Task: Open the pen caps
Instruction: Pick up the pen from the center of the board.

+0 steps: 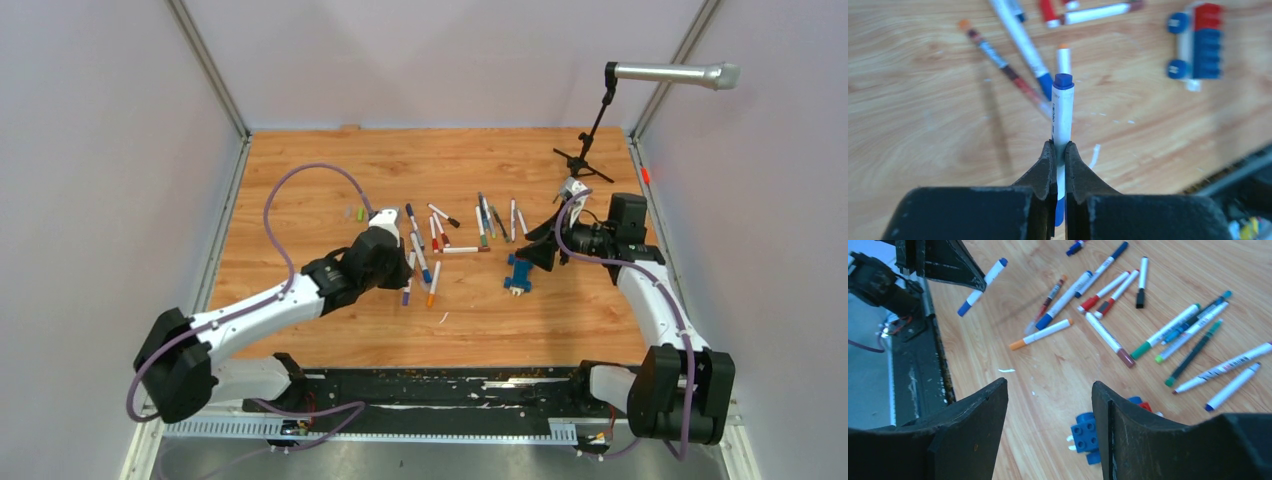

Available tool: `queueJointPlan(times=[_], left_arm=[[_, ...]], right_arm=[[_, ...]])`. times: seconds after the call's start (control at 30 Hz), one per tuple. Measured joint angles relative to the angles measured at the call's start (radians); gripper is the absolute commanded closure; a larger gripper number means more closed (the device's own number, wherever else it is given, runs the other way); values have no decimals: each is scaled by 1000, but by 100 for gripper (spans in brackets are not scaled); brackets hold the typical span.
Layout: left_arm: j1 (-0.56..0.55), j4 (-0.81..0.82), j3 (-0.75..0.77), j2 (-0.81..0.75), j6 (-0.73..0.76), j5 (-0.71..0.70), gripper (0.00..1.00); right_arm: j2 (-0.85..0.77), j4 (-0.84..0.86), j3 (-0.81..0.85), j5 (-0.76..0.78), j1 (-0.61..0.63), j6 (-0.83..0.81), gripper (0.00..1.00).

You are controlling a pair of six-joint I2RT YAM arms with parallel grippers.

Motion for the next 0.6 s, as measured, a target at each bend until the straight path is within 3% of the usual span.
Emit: queueJointPlan(times=[0.17, 0.33, 0.6], left_arm=[[0, 344, -174, -143, 31, 212, 100], [0, 657, -227, -139, -8, 360, 100], [-8, 959, -224, -66, -91, 437, 100]], right_arm=[[3, 30, 3, -55, 80, 87, 37], [37, 25, 77, -94, 193, 210, 35], [48, 156, 129, -111, 280, 533, 31]])
